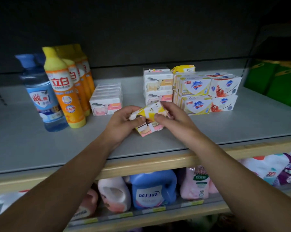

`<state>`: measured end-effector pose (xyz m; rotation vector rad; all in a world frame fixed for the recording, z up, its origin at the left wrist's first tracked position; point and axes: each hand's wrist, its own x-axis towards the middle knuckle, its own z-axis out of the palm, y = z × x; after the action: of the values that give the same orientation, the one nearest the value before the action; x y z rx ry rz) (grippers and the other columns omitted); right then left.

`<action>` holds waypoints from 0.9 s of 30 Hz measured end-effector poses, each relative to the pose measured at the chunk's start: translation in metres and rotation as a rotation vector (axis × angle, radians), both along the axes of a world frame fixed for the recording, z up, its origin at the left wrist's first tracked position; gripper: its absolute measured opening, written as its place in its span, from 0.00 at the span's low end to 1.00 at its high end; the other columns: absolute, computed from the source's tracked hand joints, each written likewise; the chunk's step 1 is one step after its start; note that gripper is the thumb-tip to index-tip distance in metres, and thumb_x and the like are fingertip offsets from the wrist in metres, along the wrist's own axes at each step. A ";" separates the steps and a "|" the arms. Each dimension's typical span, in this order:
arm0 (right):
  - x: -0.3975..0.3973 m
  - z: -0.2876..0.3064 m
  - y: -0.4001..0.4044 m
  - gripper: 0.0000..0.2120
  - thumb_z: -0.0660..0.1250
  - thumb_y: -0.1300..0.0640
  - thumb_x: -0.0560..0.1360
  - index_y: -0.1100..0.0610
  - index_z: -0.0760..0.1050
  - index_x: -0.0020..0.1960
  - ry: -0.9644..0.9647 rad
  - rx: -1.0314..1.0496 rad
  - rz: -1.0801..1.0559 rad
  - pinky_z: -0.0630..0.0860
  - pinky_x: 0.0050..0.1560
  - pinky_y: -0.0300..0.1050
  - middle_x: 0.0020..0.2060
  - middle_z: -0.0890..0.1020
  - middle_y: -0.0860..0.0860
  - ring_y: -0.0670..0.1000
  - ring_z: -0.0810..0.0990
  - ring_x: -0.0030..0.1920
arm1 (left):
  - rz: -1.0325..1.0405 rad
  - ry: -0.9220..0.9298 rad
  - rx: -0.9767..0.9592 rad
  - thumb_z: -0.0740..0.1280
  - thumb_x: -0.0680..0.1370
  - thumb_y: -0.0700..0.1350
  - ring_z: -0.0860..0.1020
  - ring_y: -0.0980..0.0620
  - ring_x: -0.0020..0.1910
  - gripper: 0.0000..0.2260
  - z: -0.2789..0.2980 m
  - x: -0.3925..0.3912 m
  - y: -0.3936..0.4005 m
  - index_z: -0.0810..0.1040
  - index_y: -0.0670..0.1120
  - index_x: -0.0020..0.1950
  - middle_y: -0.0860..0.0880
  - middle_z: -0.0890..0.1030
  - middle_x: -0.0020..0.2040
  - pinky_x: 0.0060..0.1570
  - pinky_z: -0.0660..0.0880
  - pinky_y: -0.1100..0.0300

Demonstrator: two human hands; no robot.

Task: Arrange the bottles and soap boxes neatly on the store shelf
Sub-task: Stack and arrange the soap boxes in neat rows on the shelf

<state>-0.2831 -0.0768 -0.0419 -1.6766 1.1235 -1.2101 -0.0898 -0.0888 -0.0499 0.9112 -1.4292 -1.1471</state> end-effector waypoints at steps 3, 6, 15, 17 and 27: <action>0.011 -0.006 0.001 0.20 0.74 0.59 0.68 0.45 0.76 0.57 -0.057 -0.084 -0.009 0.73 0.47 0.30 0.44 0.84 0.36 0.36 0.81 0.47 | -0.072 0.079 0.007 0.70 0.70 0.34 0.80 0.43 0.45 0.13 0.000 0.004 -0.001 0.79 0.40 0.53 0.40 0.83 0.46 0.48 0.78 0.48; 0.011 -0.010 0.000 0.16 0.76 0.63 0.69 0.48 0.78 0.52 -0.097 -0.122 -0.073 0.76 0.47 0.38 0.43 0.85 0.43 0.41 0.82 0.44 | -0.124 0.153 0.015 0.70 0.68 0.35 0.81 0.42 0.46 0.16 0.000 0.009 -0.004 0.77 0.38 0.56 0.39 0.82 0.48 0.47 0.79 0.48; 0.015 -0.008 0.007 0.15 0.75 0.55 0.65 0.41 0.77 0.48 -0.109 -0.324 -0.270 0.75 0.48 0.34 0.40 0.82 0.35 0.41 0.80 0.43 | -0.035 -0.137 -0.187 0.71 0.73 0.32 0.83 0.53 0.50 0.14 -0.007 0.000 -0.004 0.82 0.49 0.51 0.52 0.86 0.48 0.56 0.77 0.59; 0.015 -0.007 0.008 0.14 0.75 0.56 0.66 0.44 0.78 0.48 -0.094 -0.336 -0.276 0.76 0.48 0.36 0.39 0.82 0.37 0.41 0.80 0.42 | -0.060 -0.125 -0.170 0.70 0.74 0.32 0.83 0.54 0.50 0.13 -0.006 0.001 -0.003 0.82 0.46 0.54 0.51 0.86 0.49 0.52 0.77 0.63; -0.003 0.000 0.007 0.15 0.74 0.61 0.68 0.44 0.77 0.49 -0.001 -0.124 -0.119 0.76 0.44 0.33 0.40 0.83 0.38 0.38 0.81 0.42 | 0.005 -0.067 -0.105 0.72 0.73 0.33 0.82 0.49 0.44 0.10 0.002 -0.001 0.002 0.84 0.46 0.49 0.46 0.86 0.45 0.51 0.79 0.49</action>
<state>-0.2865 -0.0700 -0.0418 -1.7209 1.1821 -1.3802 -0.0908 -0.0871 -0.0480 0.8857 -1.5258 -1.0363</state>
